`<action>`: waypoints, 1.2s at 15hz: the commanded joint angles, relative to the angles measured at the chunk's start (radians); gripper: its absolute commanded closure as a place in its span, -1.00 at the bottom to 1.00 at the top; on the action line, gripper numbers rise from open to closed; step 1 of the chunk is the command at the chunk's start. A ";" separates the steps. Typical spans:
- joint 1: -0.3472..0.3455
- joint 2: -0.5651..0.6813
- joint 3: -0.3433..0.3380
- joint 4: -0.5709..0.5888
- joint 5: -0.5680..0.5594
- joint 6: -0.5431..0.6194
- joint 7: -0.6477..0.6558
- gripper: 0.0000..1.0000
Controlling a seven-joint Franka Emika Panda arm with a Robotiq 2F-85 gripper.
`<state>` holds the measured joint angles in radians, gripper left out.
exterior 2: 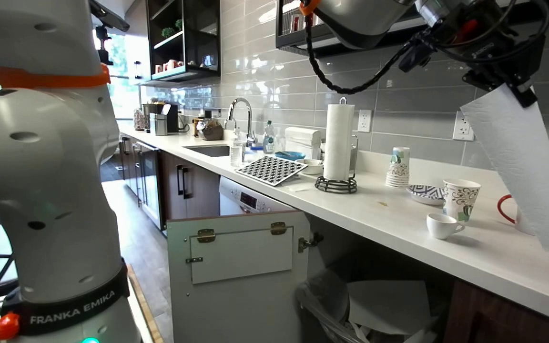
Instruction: Remove the wipe from the roll and put it on the left
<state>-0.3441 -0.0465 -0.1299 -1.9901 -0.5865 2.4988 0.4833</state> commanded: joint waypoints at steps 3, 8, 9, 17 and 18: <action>0.041 0.175 -0.070 0.155 0.145 0.021 -0.141 1.00; 0.038 0.342 -0.083 0.326 0.339 0.012 -0.324 1.00; 0.033 0.375 -0.081 0.357 0.376 0.010 -0.353 1.00; 0.020 0.534 -0.087 0.524 0.464 -0.016 -0.447 1.00; 0.020 0.542 -0.089 0.533 0.462 -0.015 -0.449 1.00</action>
<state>-0.3212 0.4438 -0.2089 -1.5241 -0.1581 2.5054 0.0723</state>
